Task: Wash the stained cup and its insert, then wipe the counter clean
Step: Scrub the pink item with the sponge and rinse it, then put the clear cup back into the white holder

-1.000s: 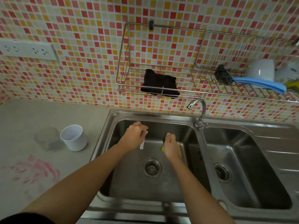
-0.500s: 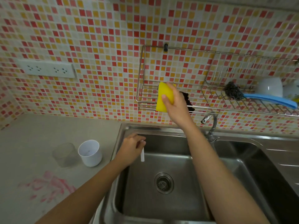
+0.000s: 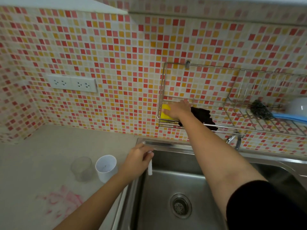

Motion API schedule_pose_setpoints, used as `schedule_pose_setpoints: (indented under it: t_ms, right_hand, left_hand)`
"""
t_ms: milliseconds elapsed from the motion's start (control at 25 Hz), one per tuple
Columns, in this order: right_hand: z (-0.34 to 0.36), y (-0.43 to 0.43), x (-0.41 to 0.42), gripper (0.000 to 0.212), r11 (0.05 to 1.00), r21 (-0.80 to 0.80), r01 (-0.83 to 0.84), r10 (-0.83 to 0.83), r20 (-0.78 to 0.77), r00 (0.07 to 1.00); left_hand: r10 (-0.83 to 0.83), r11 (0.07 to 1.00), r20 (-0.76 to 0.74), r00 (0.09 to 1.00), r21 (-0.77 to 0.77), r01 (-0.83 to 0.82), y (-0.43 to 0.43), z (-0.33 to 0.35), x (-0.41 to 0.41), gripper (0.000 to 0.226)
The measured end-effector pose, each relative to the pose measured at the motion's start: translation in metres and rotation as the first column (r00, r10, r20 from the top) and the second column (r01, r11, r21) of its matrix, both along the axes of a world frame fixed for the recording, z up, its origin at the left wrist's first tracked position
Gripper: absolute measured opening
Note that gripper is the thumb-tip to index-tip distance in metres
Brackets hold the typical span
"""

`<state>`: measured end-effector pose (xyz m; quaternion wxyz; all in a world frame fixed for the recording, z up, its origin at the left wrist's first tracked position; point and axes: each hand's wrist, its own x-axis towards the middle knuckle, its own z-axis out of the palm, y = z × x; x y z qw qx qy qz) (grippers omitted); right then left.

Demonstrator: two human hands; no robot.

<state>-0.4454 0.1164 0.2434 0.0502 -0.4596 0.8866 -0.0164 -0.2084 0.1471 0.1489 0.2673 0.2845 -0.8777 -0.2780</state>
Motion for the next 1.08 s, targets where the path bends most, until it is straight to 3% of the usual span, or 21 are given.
schedule_pose_setpoints:
  t_ms: [160, 240, 280, 360, 400, 480, 560, 680, 720, 840, 920, 1080]
  right_hand:
    - [0.003, 0.009, 0.001, 0.063, 1.0, -0.017, 0.002, -0.002, 0.007, 1.0]
    - [0.005, 0.015, 0.007, 0.06, 0.964, -0.266, -0.004, 0.009, 0.019, 1.0]
    - [0.004, 0.02, 0.015, 0.054, 0.879, -0.476, 0.002, 0.014, 0.029, 0.999]
    - [0.004, 0.039, 0.045, 0.033, 0.547, -0.837, 0.024, 0.066, 0.072, 0.995]
    - [-0.001, 0.052, 0.065, 0.023, 0.413, -0.909, 0.053, 0.112, 0.108, 0.988]
    - [-0.022, 0.075, 0.109, 0.013, 0.31, -0.943, 0.123, 0.203, 0.192, 0.96]
    - [-0.065, 0.084, 0.151, 0.009, 0.337, -0.93, 0.148, 0.294, 0.253, 0.922]
    - [-0.149, 0.067, 0.201, 0.008, 0.545, -0.817, 0.187, 0.332, 0.416, 0.847]
    - [-0.174, 0.058, 0.21, 0.017, 0.641, -0.738, 0.212, 0.305, 0.498, 0.812]
    - [-0.219, 0.03, 0.226, 0.074, 0.869, -0.442, 0.222, 0.166, 0.684, 0.71]
    - [-0.231, 0.01, 0.236, 0.094, 0.891, -0.421, 0.171, 0.206, 0.71, 0.674]
    - [-0.242, -0.015, 0.248, 0.088, 0.821, -0.519, 0.236, 0.287, 0.734, 0.616]
  left_hand:
    - [-0.014, 0.999, -0.027, 1.0, 0.045, 0.015, 0.0, 0.002, -0.003, 0.022]
    - [-0.002, 0.992, -0.086, 0.996, 0.126, 0.013, -0.004, 0.007, 0.001, 0.019]
    - [0.011, 0.976, -0.139, 0.99, 0.215, 0.019, -0.007, 0.01, 0.006, 0.016]
    - [0.086, 0.893, -0.25, 0.965, 0.449, 0.037, -0.018, 0.012, 0.023, 0.011]
    - [0.138, 0.845, -0.279, 0.95, 0.534, 0.034, -0.025, 0.012, 0.035, 0.011]
    - [0.217, 0.8, -0.284, 0.934, 0.6, -0.004, -0.043, 0.006, 0.061, 0.012]
    - [0.275, 0.806, -0.243, 0.93, 0.585, -0.086, -0.064, 0.0, 0.085, 0.012]
    - [0.297, 0.86, -0.129, 0.946, 0.467, -0.206, -0.1, -0.014, 0.112, 0.014]
    - [0.282, 0.883, -0.092, 0.955, 0.414, -0.22, -0.109, -0.019, 0.115, 0.014]
    - [0.215, 0.948, 0.026, 0.976, 0.237, -0.214, -0.128, -0.034, 0.118, 0.013]
    - [0.167, 0.97, 0.09, 0.982, 0.161, -0.18, -0.138, -0.048, 0.117, 0.015]
    - [0.003, 1.0, 0.222, 0.975, -0.006, -0.001, -0.15, -0.071, 0.108, 0.018]
